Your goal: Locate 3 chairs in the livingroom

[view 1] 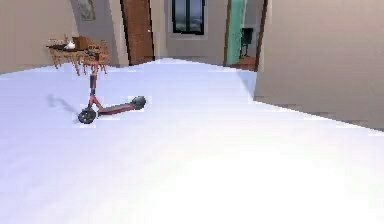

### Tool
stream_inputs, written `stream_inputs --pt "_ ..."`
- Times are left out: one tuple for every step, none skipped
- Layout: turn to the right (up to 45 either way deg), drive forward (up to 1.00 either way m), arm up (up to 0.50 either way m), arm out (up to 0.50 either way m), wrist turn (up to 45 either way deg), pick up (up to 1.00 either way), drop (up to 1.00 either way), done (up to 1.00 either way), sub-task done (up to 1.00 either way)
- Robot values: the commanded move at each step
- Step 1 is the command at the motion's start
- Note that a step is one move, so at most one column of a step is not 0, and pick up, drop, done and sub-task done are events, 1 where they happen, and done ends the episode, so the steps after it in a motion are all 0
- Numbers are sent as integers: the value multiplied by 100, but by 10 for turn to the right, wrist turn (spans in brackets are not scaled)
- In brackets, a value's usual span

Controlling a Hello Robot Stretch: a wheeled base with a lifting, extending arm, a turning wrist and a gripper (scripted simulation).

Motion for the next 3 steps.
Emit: stream_inputs --pt "0 100 0 0 0 0 0 0 0" --pt "-30 0 0 0 0 0 0 0 0" --pt "0 100 0 0 0 0 0 0 0"
